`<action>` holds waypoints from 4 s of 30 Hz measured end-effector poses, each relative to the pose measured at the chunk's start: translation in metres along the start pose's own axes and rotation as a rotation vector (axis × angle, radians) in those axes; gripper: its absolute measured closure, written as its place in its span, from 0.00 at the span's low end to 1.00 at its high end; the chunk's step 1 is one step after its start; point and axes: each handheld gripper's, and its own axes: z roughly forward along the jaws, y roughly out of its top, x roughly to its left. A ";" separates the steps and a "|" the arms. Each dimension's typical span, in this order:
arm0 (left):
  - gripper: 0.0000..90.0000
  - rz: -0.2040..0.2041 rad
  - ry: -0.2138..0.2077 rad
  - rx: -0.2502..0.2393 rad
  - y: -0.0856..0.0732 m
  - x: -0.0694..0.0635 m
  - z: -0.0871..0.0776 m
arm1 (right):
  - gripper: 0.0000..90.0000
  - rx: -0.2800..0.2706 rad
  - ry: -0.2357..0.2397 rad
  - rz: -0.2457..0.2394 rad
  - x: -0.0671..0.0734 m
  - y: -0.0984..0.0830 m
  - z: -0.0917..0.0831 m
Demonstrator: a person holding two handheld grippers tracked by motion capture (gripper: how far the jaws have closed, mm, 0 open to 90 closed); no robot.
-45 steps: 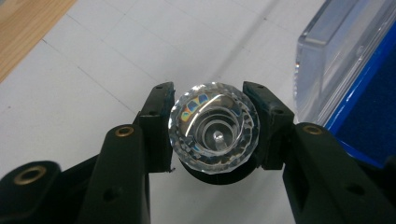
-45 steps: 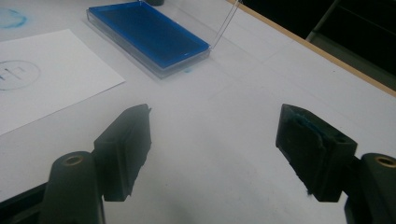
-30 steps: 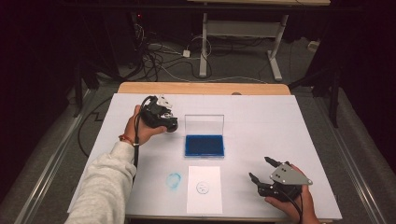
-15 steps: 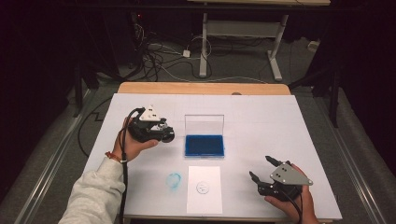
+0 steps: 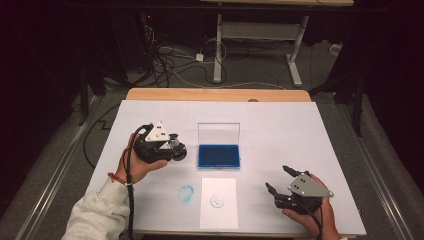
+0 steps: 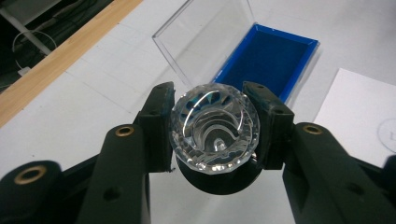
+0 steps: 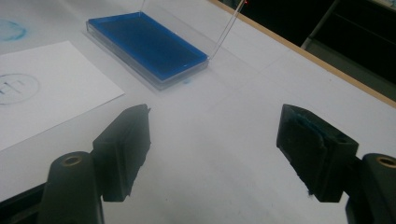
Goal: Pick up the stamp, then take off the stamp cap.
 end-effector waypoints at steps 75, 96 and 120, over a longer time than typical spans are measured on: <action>0.61 0.080 -0.250 -0.089 0.050 -0.069 0.045 | 0.23 -0.030 0.384 0.086 0.063 0.064 0.097; 0.61 0.046 -0.275 -0.141 0.052 -0.071 0.043 | 0.42 -0.061 0.368 0.086 0.067 0.065 0.101; 0.61 0.048 -0.302 -0.155 0.050 -0.072 0.040 | 0.44 -0.059 0.369 0.038 0.064 0.066 0.095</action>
